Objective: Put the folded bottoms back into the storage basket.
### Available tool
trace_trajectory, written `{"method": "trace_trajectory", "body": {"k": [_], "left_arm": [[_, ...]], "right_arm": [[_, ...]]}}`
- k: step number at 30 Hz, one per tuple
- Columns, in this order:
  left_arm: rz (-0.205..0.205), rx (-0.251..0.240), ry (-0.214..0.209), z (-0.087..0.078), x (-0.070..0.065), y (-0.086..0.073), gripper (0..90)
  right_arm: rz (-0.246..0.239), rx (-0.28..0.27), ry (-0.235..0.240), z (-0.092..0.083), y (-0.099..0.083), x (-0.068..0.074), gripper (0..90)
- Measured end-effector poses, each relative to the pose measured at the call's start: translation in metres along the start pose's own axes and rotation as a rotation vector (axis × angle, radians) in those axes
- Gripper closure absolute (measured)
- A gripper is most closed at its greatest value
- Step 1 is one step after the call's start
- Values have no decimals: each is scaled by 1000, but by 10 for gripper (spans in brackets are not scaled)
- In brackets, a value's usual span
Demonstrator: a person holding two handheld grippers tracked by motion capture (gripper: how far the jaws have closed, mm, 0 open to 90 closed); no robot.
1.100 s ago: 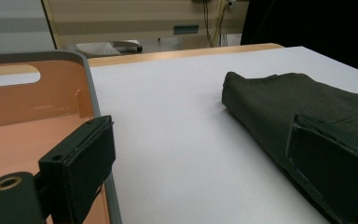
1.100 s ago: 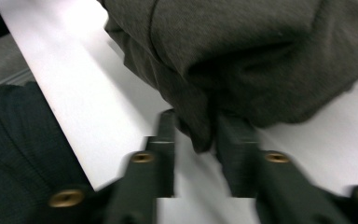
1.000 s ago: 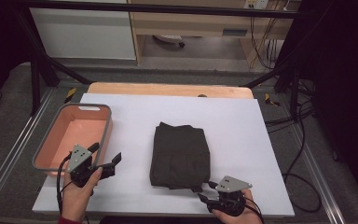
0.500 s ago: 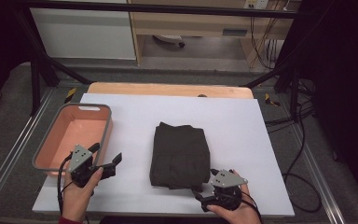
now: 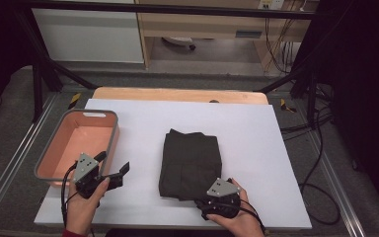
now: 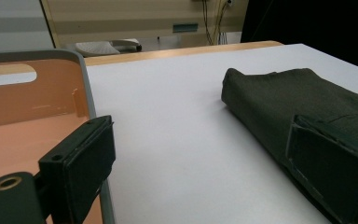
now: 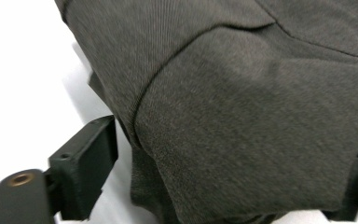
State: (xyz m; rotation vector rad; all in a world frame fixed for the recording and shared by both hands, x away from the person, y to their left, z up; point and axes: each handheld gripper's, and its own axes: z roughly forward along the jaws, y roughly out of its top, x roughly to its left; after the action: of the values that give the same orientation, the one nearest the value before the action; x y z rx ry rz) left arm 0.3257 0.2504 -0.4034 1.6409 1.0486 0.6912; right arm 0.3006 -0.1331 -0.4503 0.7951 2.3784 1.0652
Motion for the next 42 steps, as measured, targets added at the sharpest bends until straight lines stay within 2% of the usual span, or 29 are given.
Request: {"method": "trace_trajectory", "body": {"k": [1,2,4,5,8,9,10,16,20,23,24,29,30,31,32,37,42], "left_arm": [[0,0,0,0,0,0,80],[-1,0,-1,0,0,0,80],[-1,0,-2,0,-1,0,80],[-1,0,-2,0,-1,0,80],[-1,-1,-3,0,-1,0,80],[-1,-1,-3,0,-1,0,80],[-1,-1,-3,0,-1,0,80],[-1,-2,-9,0,-2,0,80],[6,8,-15,0,-7,0,79],[20,9,-8,0,-13,0,76],[21,22,-9,1,-18,1,76],[0,61,-33,7,-29,1,64],[6,69,-48,12,-36,1,64],[6,69,-48,12,-36,1,65],[23,79,-51,16,-40,1,65],[60,89,-89,37,-54,5,70],[58,99,-107,64,-62,10,75]], "right_arm": [[0,0,0,0,0,0,161],[-30,12,-24,2,-2,1,207],[-41,15,-43,1,-2,1,276],[-41,15,-43,1,-2,1,276],[-50,4,-36,-2,-1,-2,405],[-50,4,-36,-2,-1,-2,405],[-52,-2,-27,-4,-1,-3,481],[-24,-20,0,-10,0,-5,605],[-15,-25,5,-13,0,-5,618],[-8,-25,22,-18,-3,-4,618],[4,-22,33,-23,-5,-2,618],[4,-16,57,-31,-9,2,615],[10,-17,69,-31,-9,1,614],[18,-19,75,-30,-10,-1,613],[18,-19,75,-30,-10,-1,613],[31,-18,91,-30,-10,-2,604],[23,-20,101,-28,-11,-3,589]]}}
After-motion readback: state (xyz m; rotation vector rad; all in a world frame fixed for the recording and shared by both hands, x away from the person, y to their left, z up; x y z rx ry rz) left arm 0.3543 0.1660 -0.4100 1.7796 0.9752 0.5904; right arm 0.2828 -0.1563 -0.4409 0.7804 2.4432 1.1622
